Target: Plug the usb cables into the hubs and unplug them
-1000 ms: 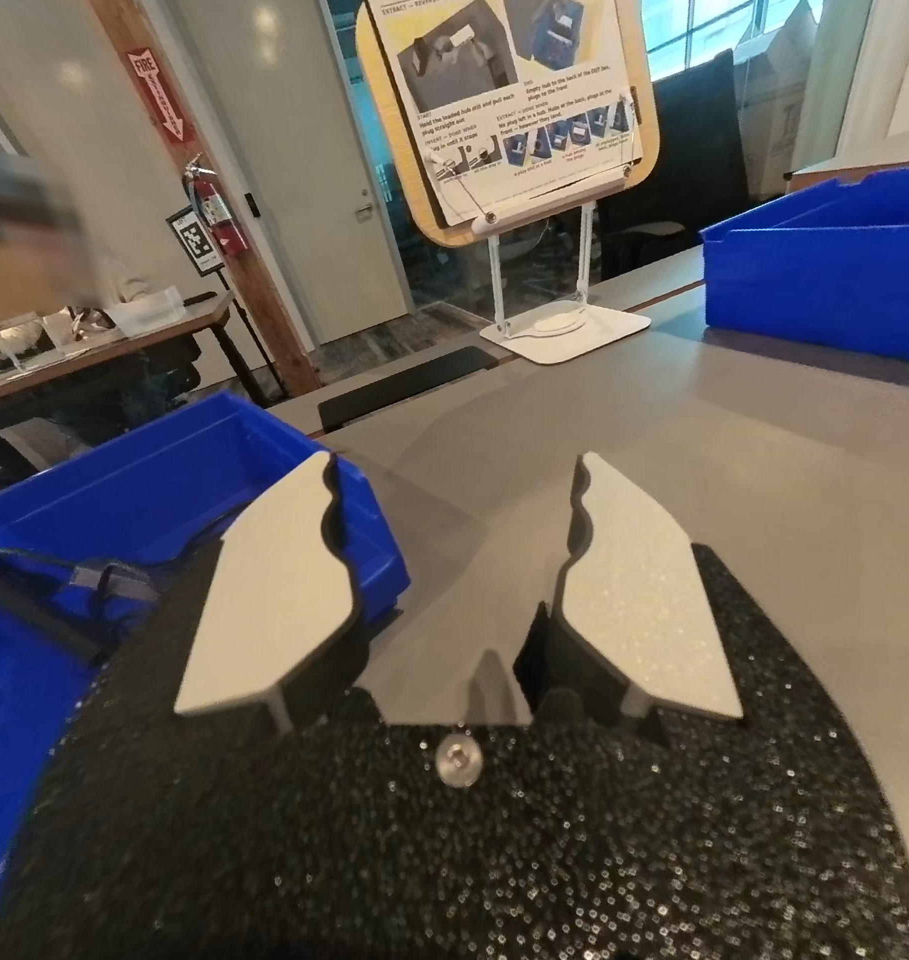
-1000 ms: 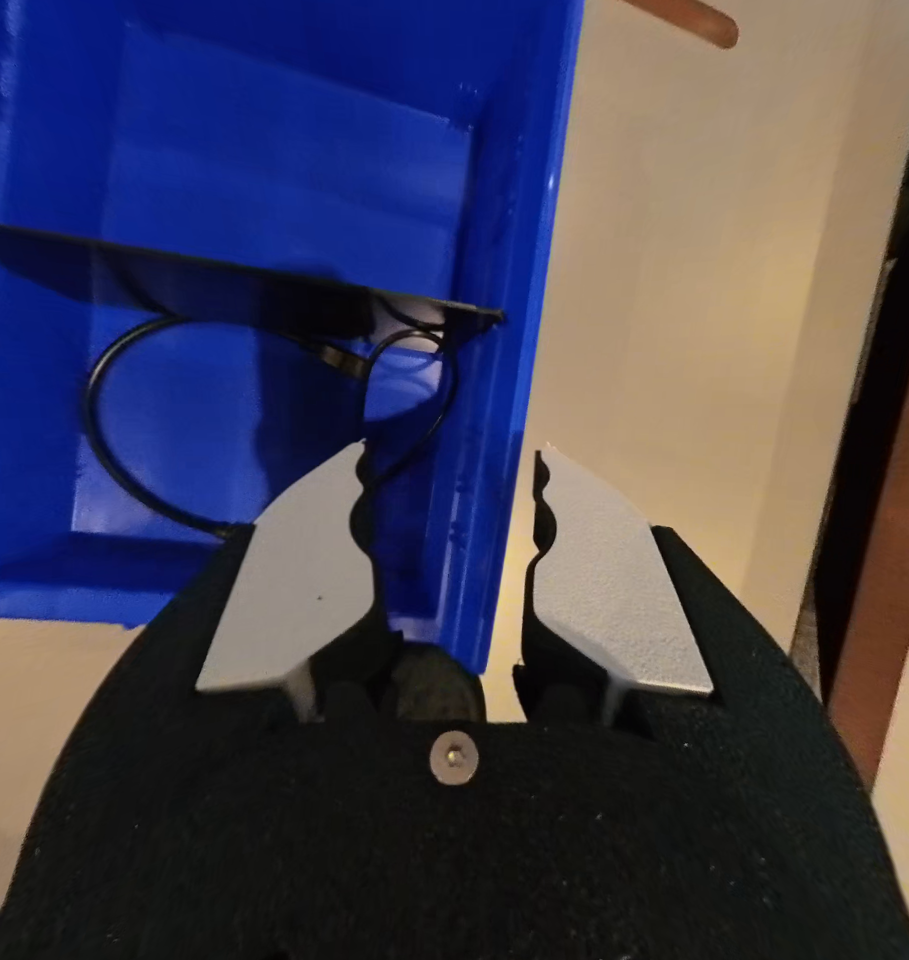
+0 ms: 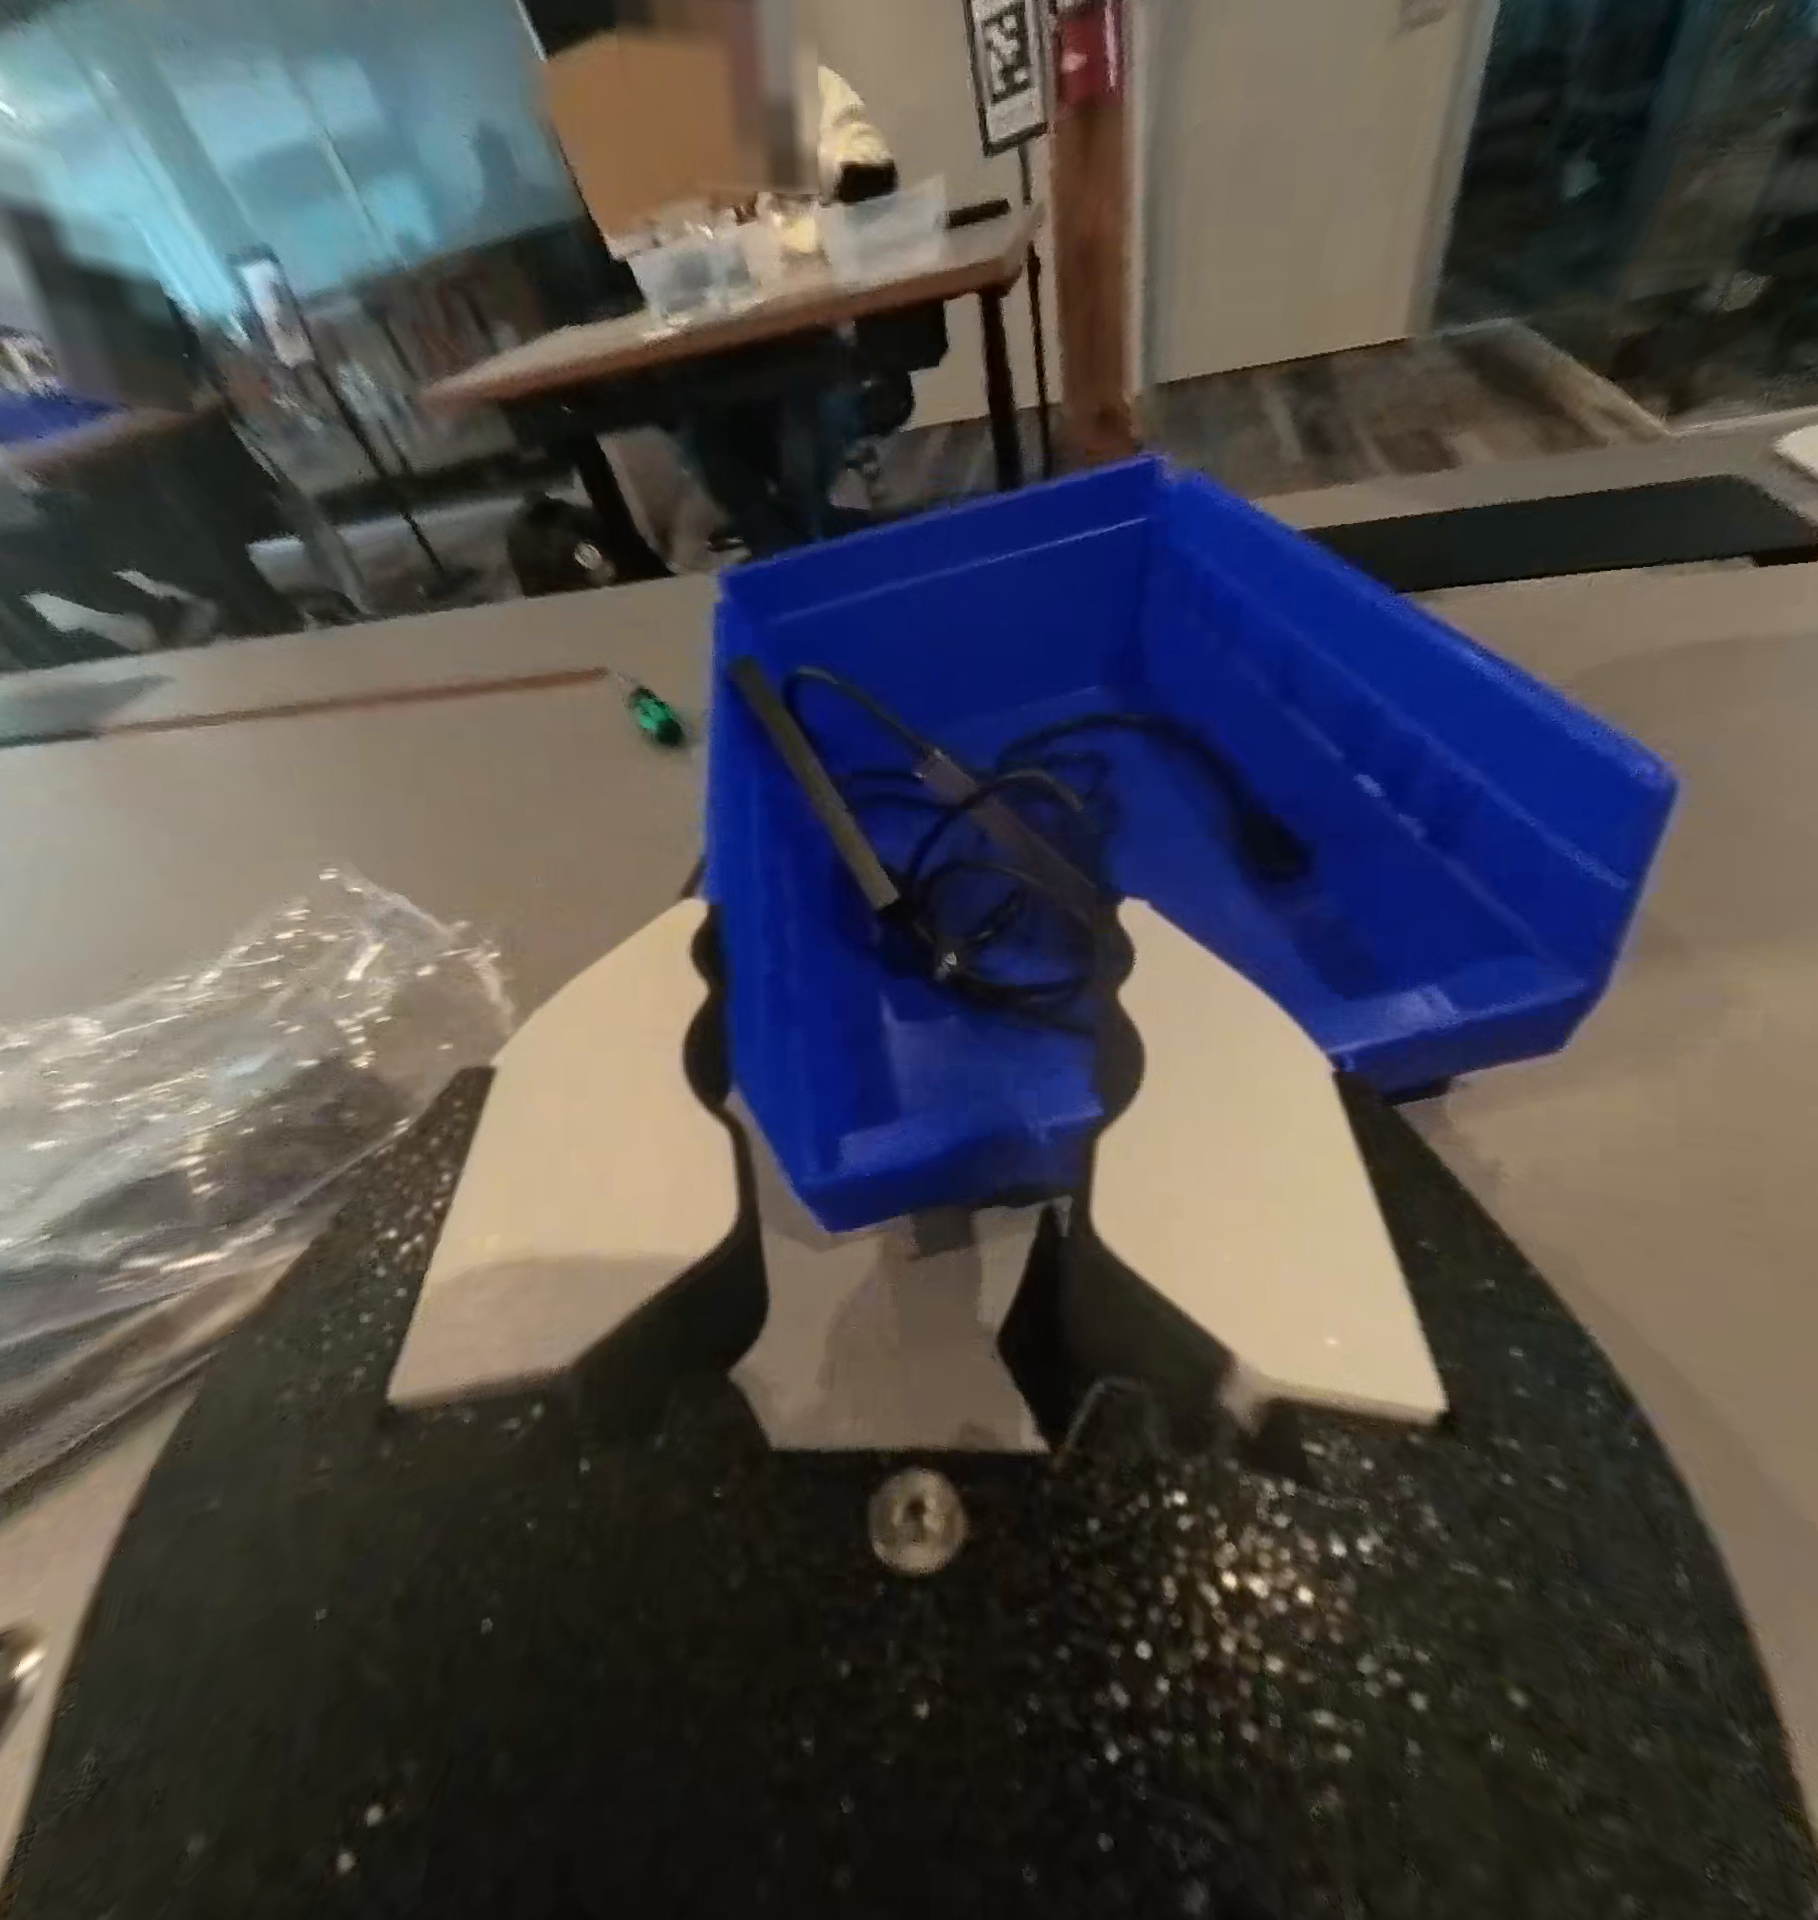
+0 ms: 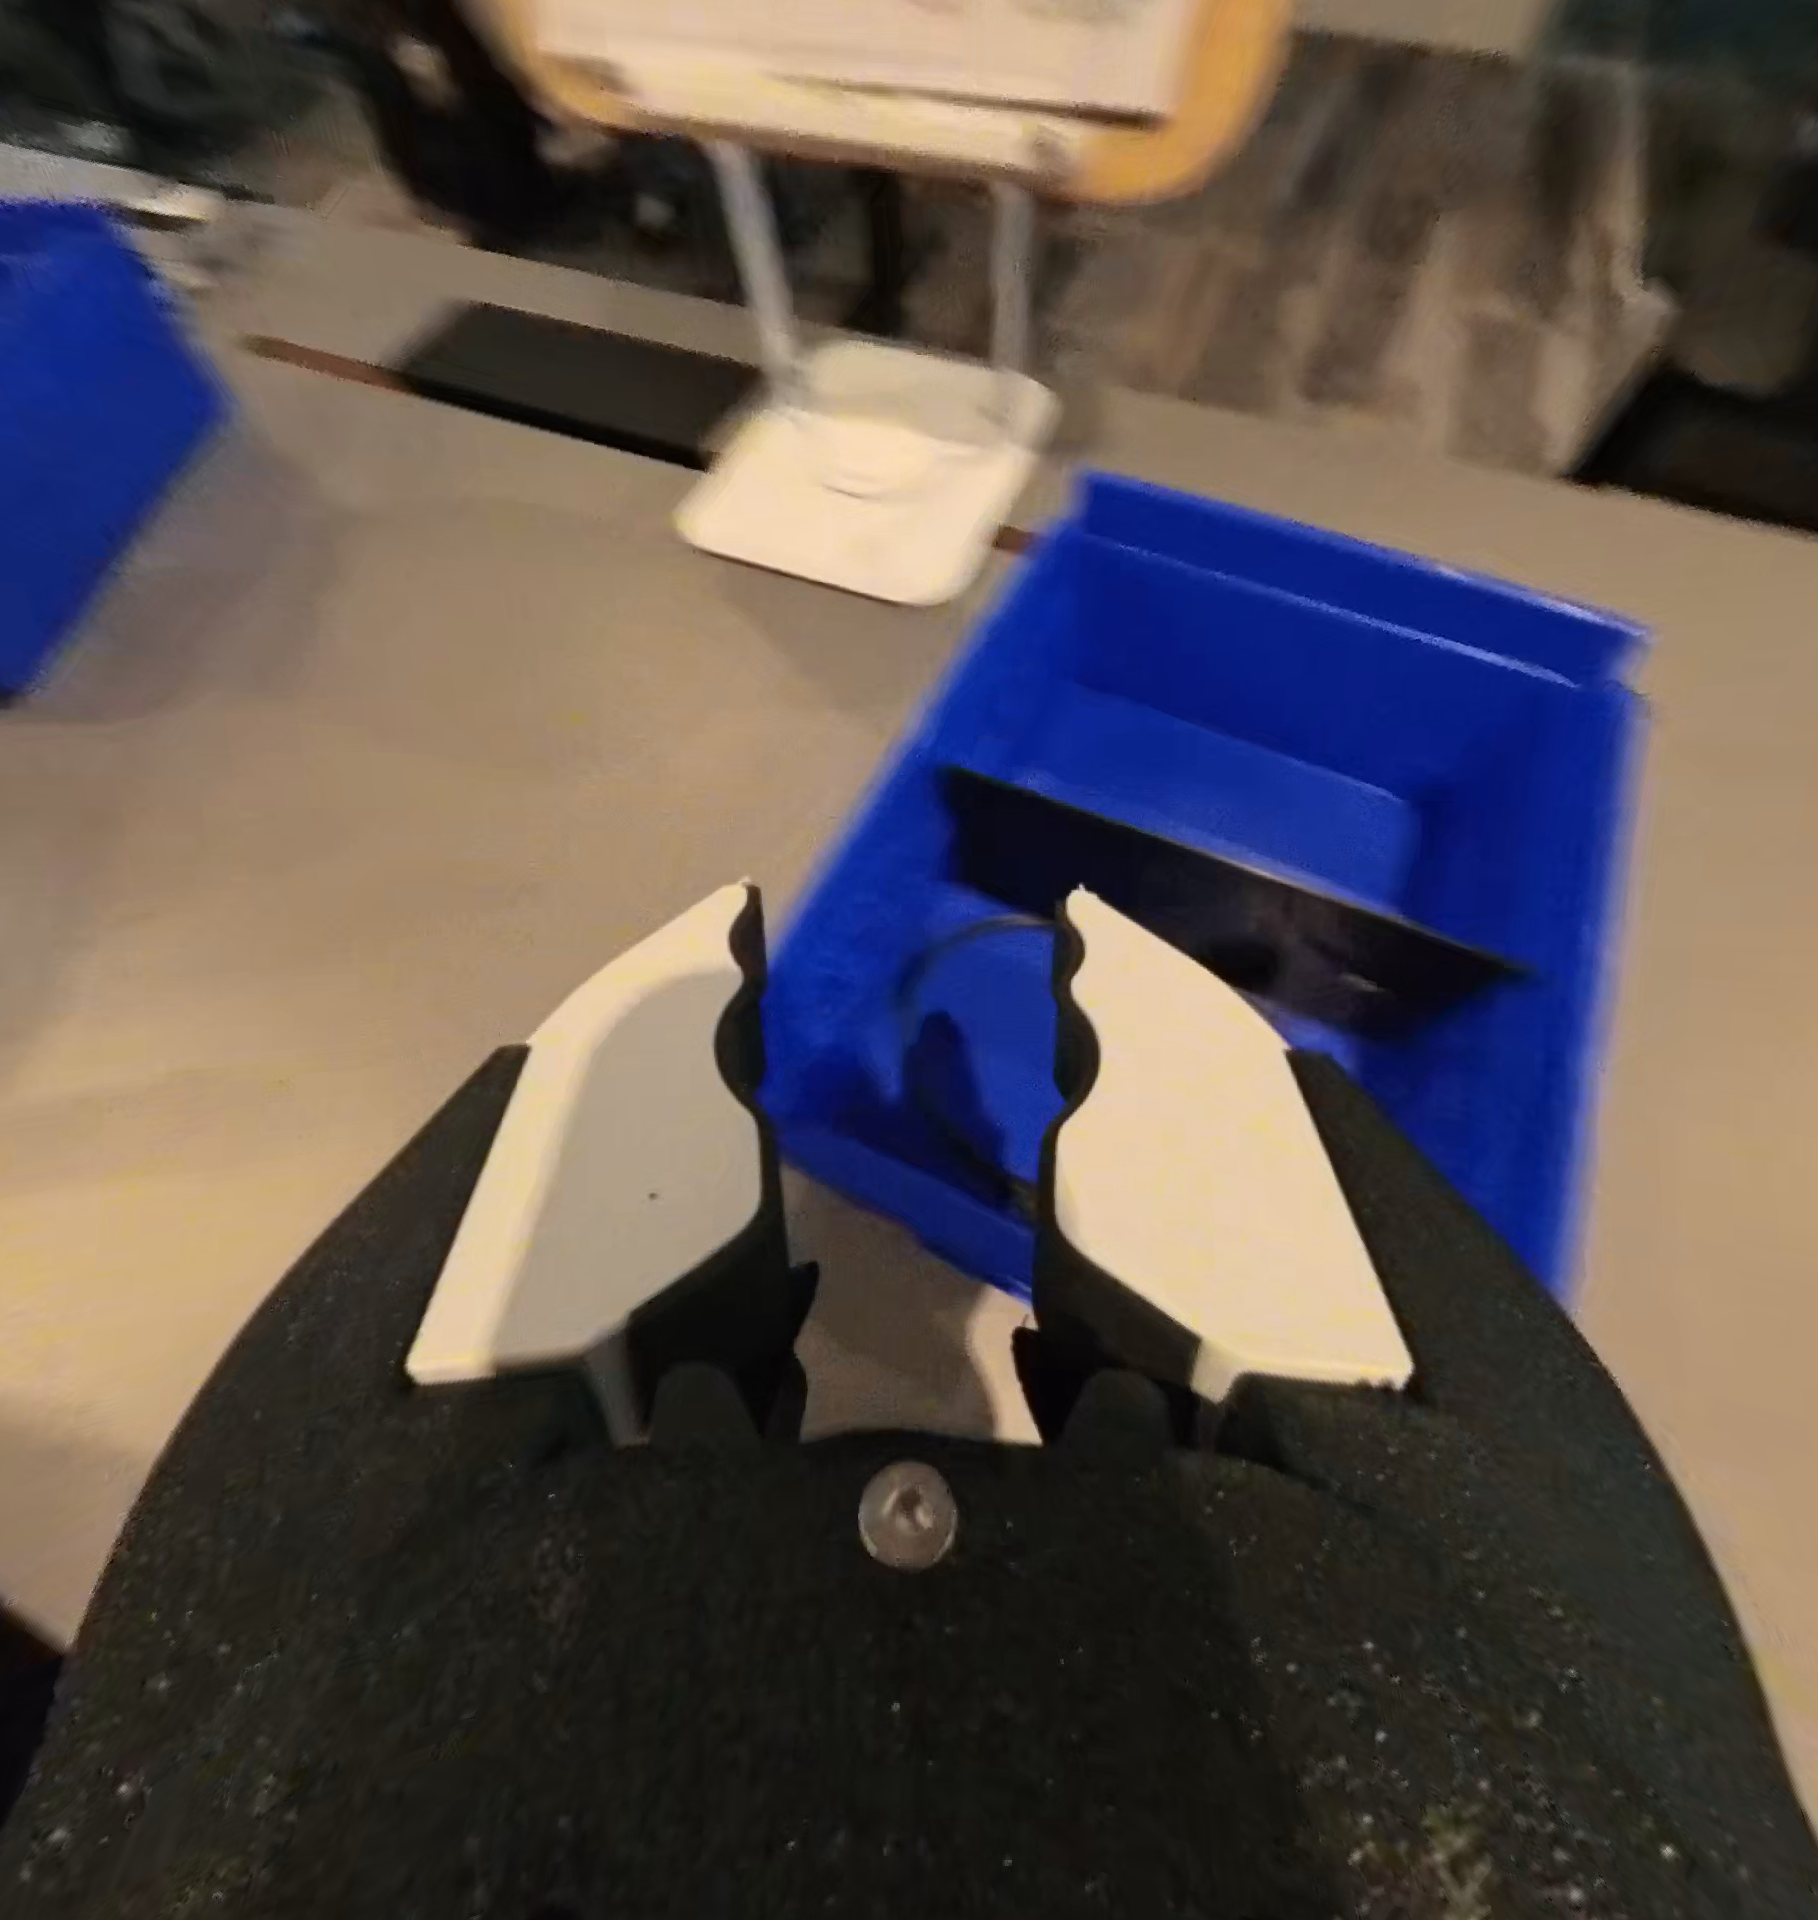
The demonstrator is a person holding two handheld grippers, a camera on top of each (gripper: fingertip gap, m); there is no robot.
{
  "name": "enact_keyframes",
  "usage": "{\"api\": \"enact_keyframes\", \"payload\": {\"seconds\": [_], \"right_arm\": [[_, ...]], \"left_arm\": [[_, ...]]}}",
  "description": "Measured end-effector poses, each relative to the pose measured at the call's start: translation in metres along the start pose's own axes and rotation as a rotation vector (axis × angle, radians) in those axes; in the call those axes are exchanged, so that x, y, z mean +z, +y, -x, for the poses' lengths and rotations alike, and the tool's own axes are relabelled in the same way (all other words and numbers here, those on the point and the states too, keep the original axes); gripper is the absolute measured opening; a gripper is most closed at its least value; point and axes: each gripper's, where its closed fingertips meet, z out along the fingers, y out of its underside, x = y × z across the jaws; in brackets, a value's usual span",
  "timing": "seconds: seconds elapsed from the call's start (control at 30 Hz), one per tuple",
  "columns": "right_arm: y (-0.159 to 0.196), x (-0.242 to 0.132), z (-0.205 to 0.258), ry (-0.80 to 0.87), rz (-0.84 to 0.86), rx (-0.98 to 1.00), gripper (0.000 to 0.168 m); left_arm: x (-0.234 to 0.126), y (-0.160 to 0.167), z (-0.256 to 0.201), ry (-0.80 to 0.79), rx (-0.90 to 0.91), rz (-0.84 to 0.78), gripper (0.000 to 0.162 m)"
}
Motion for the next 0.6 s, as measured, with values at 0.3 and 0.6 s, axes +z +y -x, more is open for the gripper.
{"api": "enact_keyframes", "payload": {"seconds": [0.3,0.6], "right_arm": [[0.006,0.048,0.196,-0.526,-0.143,-0.154,0.041],[0.032,0.088,0.232,-0.692,-0.169,-0.09,0.034]], "left_arm": [[0.056,-0.031,-0.019,0.238,-0.047,0.141,0.028],[0.119,0.006,-0.008,0.309,-0.136,0.6,0.038]]}}
